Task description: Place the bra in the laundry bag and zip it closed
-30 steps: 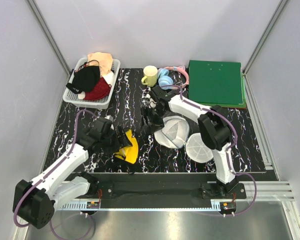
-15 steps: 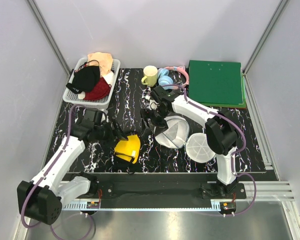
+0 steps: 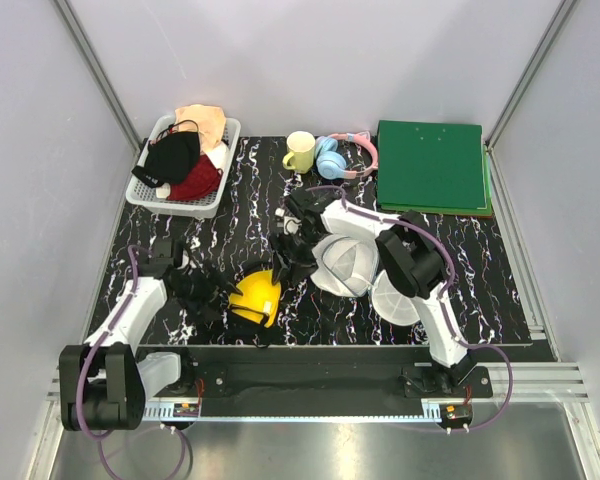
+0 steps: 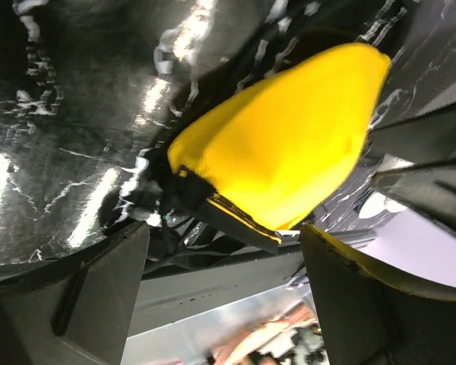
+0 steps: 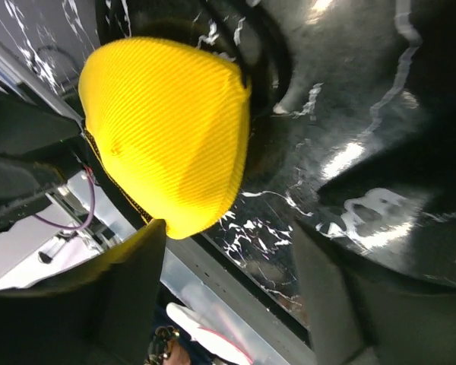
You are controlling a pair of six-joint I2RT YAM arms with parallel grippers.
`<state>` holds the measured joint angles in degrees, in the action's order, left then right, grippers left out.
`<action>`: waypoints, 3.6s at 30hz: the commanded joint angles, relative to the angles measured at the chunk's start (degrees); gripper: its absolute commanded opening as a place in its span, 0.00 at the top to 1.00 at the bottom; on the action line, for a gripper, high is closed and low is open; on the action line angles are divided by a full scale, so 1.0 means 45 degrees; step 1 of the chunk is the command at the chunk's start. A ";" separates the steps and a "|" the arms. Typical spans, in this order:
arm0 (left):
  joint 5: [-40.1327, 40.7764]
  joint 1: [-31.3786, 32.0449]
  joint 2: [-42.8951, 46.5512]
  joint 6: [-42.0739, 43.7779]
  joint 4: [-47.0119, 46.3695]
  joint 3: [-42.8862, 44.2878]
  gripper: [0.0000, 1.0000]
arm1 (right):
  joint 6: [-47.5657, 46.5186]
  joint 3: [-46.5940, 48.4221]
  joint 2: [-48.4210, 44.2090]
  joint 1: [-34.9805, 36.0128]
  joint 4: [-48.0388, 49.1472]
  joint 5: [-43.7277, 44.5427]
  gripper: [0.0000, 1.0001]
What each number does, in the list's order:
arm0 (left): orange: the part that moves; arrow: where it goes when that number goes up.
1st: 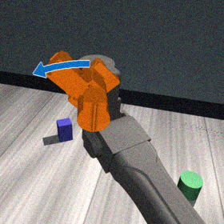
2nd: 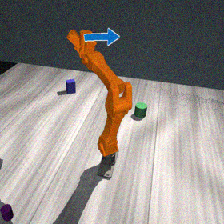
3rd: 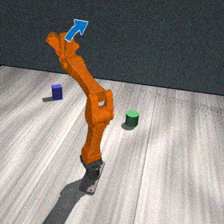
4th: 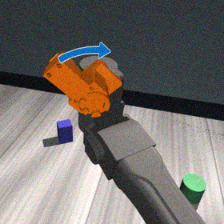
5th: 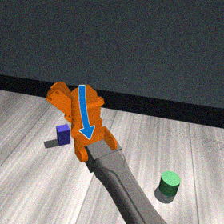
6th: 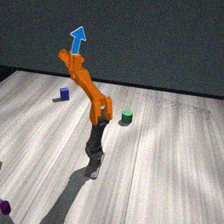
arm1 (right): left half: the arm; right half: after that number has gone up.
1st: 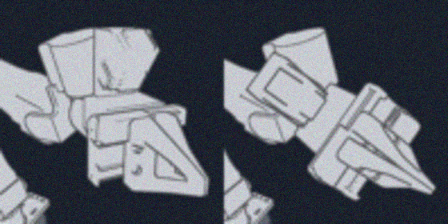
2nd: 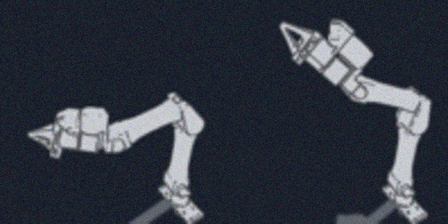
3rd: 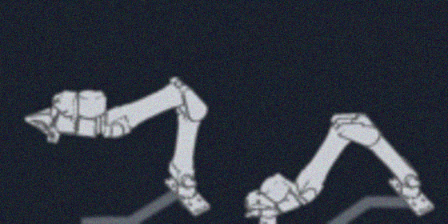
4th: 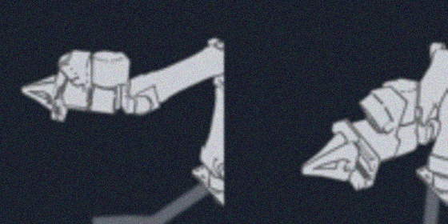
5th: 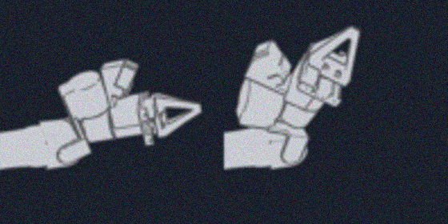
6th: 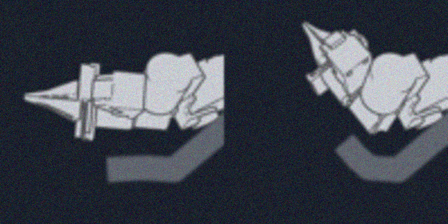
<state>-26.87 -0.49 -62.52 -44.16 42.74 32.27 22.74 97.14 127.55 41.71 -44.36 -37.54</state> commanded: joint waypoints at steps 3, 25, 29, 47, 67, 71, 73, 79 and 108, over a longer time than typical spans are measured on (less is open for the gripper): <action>-0.0825 -0.0633 -0.0032 -0.0420 -0.1216 -0.0921 0.22 | 0.0160 -0.0688 -0.0022 0.1335 0.0911 -0.0252 0.47; -0.1509 -0.0828 0.0455 -0.0929 -0.3327 -0.2153 0.88 | -0.0384 -0.1296 -0.0629 0.0711 0.0933 -0.0154 0.55; -0.1352 -0.0828 0.0788 -0.0617 -0.2898 -0.1606 1.00 | -0.1378 -0.0456 -0.0726 0.0730 -0.0062 0.0021 0.32; -0.1977 -0.0770 0.2214 -0.1200 0.0323 0.0933 1.00 | -0.4269 -0.1274 -0.5061 0.3833 0.2550 0.6444 0.00; -0.1548 -0.0711 0.4341 -0.5809 0.3782 0.2457 1.00 | -0.2949 -0.3833 -0.5746 0.6980 0.8548 1.1837 0.00; -0.1314 -0.0711 0.4811 -0.6474 0.4095 0.2516 1.00 | -0.1794 -0.4494 -0.5920 0.7038 0.9190 1.1645 0.00; -0.1314 -0.0711 0.4812 -0.6534 0.4270 0.2574 1.00 | -0.1346 -0.4750 -0.6038 0.7077 0.9407 1.1448 0.00; -0.0670 -0.0711 0.4928 -0.6787 0.4739 0.3023 1.00 | -0.0349 -0.5044 -0.5844 0.7097 0.9526 1.1058 0.09; 0.1577 -0.0711 0.4539 -0.1949 0.3844 0.7549 0.18 | 0.0104 -0.6587 -0.7381 0.4152 0.8434 0.8483 1.00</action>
<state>-23.42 -3.70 -41.74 -64.55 63.77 58.02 22.92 69.54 103.28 66.17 -3.60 5.67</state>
